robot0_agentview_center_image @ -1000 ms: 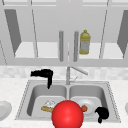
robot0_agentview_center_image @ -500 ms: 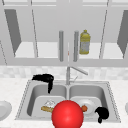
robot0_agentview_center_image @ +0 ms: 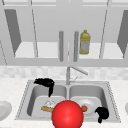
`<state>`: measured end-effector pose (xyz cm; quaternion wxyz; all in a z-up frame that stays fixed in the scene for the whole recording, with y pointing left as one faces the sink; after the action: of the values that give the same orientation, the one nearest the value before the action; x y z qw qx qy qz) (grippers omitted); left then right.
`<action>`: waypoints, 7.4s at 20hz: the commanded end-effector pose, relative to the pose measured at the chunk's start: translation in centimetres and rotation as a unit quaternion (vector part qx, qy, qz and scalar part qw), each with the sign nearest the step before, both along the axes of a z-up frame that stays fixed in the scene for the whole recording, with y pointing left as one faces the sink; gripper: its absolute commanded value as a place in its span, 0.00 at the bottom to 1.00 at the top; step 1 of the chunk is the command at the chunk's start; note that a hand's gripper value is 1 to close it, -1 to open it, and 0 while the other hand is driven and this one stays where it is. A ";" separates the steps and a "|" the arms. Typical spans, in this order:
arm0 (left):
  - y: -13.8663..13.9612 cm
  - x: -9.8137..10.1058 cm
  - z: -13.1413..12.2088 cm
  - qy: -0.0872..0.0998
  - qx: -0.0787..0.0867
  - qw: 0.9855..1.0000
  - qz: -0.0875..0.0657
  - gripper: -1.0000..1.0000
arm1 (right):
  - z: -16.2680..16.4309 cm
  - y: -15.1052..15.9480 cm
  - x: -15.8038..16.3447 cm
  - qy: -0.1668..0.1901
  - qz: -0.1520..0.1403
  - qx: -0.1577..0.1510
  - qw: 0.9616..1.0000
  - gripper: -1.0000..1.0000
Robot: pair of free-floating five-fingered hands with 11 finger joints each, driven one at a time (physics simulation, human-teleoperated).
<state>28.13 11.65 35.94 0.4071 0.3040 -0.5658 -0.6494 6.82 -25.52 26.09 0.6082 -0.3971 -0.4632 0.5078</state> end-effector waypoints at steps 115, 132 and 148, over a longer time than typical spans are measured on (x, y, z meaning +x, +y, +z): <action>8.7 7.5 -32.4 0.170 -0.165 0.868 -0.437 0.00 | 0.0 0.0 0.0 0.000 0.000 0.000 1.000 0.50; 6.1 10.6 -34.1 0.167 -0.180 0.874 -0.420 0.00 | 0.0 0.0 0.0 0.000 0.000 0.000 1.000 0.50; 4.3 10.8 -43.1 0.167 -0.209 0.857 -0.440 0.00 | 0.0 0.0 0.0 0.000 0.000 0.000 1.000 0.50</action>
<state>38.61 15.89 -5.54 0.2418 -0.1386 -0.6880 -0.6701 6.82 -25.52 26.09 0.6082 -0.3971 -0.4632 0.5078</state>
